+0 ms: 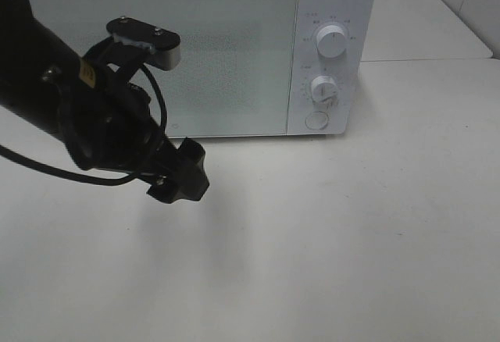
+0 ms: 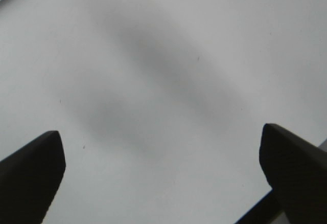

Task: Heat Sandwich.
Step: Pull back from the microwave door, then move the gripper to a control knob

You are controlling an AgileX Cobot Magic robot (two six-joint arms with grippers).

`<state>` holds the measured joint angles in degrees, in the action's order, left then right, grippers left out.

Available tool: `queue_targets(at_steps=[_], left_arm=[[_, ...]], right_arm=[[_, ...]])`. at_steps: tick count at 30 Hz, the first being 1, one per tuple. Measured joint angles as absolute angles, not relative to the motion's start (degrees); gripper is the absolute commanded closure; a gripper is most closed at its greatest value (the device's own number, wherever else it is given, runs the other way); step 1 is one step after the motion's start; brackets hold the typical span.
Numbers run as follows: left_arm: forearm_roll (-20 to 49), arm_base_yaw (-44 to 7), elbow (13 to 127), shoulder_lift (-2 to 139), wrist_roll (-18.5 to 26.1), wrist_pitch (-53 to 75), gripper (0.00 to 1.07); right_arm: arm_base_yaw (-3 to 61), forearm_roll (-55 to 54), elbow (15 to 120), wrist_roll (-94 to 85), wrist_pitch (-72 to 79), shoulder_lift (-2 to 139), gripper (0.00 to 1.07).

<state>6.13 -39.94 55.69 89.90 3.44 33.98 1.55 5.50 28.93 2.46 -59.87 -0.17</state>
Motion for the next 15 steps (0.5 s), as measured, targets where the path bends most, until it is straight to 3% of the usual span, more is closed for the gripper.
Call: queue_targets(at_steps=[5, 8, 11, 13, 15], left_arm=[[3.7, -38.2, 55.7, 87.4, -1.7, 41.4, 0.08], [3.7, -36.0, 55.7, 86.6, -2.5, 43.9, 0.08], [3.7, -30.0, 55.7, 85.0, -2.9, 49.2, 0.08], [3.7, -28.5, 55.7, 84.7, -2.9, 50.3, 0.08], [3.7, -22.9, 55.7, 83.5, -2.6, 53.6, 0.08]], right_arm=[[1.5, 5.5, 28.9, 2.5, -59.9, -0.2, 0.32], [1.5, 5.5, 28.9, 2.5, -59.9, -0.2, 0.32], [1.5, 5.5, 28.9, 2.5, -59.9, -0.2, 0.32], [1.5, 5.5, 28.9, 2.5, -59.9, -0.2, 0.32], [1.5, 5.5, 28.9, 2.5, -59.9, -0.2, 0.32]])
